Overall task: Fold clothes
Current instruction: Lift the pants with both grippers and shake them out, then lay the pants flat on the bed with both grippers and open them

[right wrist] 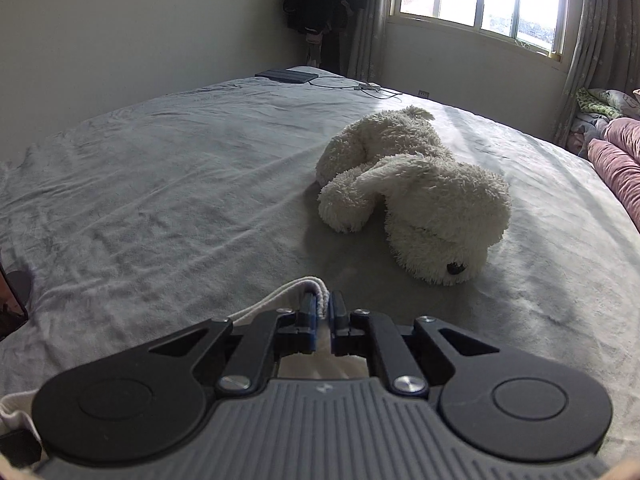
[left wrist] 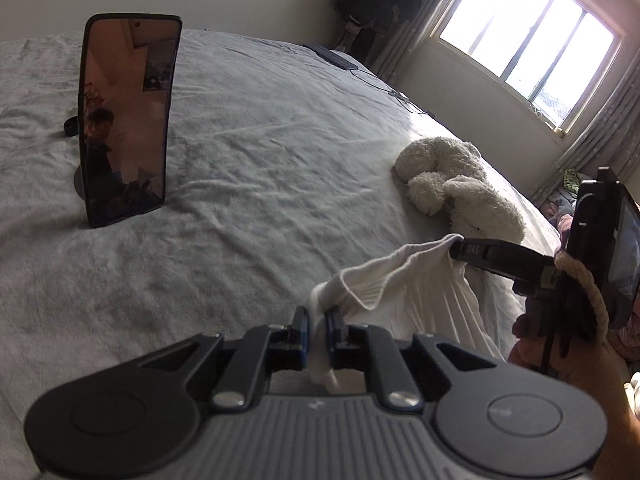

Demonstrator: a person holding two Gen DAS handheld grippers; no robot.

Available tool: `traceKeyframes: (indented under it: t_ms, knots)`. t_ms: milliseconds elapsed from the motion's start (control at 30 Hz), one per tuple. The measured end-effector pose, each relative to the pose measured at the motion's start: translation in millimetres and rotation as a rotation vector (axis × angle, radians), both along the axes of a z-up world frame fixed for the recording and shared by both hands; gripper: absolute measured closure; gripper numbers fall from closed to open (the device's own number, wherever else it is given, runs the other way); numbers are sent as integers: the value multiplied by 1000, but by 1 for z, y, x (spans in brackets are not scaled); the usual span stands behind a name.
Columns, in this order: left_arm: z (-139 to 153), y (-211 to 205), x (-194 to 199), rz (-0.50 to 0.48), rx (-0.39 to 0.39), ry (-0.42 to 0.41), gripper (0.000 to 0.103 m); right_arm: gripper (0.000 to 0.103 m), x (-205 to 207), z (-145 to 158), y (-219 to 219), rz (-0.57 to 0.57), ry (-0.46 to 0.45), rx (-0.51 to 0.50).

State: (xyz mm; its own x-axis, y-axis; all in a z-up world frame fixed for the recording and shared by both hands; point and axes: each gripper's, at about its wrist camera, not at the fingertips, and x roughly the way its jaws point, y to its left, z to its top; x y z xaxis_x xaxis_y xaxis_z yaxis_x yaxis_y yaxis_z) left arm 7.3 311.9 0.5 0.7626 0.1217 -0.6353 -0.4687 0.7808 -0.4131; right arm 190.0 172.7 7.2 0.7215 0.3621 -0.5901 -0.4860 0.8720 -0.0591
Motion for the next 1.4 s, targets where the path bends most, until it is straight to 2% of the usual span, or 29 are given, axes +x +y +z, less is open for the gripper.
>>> traceKeyframes:
  t_ms: [233, 367, 433, 467, 533, 567, 600, 667, 700, 733, 800, 1033, 1267, 1400]
  knots:
    - [-22, 11, 9, 6, -53, 91, 91, 95, 6, -19, 11, 5, 40, -11]
    - [-25, 11, 10, 17, -46, 114, 89, 93, 8, -26, 15, 10, 52, -19]
    - [-24, 11, 9, 26, -43, 119, 82, 86, 8, -30, 18, 13, 58, -24]
    - [-24, 11, 9, 30, -42, 121, 80, 86, 9, -32, 19, 15, 61, -26]
    - [-22, 10, 9, 40, -36, 120, 67, 86, 9, -32, 18, 18, 72, -22]
    - [-21, 9, 10, 43, -32, 119, 65, 83, 9, -29, 16, 21, 81, -14]
    - [-19, 7, 10, 47, -27, 120, 61, 72, 8, -26, 12, 17, 88, -2]
    - [-16, 5, 11, 53, -18, 123, 51, 56, 7, -18, 3, 9, 102, 24]
    - [-15, 4, 11, 56, -13, 125, 43, 56, 5, -15, -2, 7, 107, 32]
    - [-13, 2, 12, 60, -5, 126, 37, 56, 4, -10, -9, 5, 117, 35]
    - [-8, -1, 12, 66, 7, 123, 34, 56, 1, -1, -24, -6, 137, 43]
    - [8, -21, 9, 41, 4, 71, 31, 52, -11, 28, -112, -96, 211, 99]
    - [14, -58, 15, -78, 18, 55, 30, 52, -30, 31, -200, -238, 287, 149]
    - [8, -75, 22, -152, -2, 75, 30, 52, -49, 29, -232, -276, 322, 160]
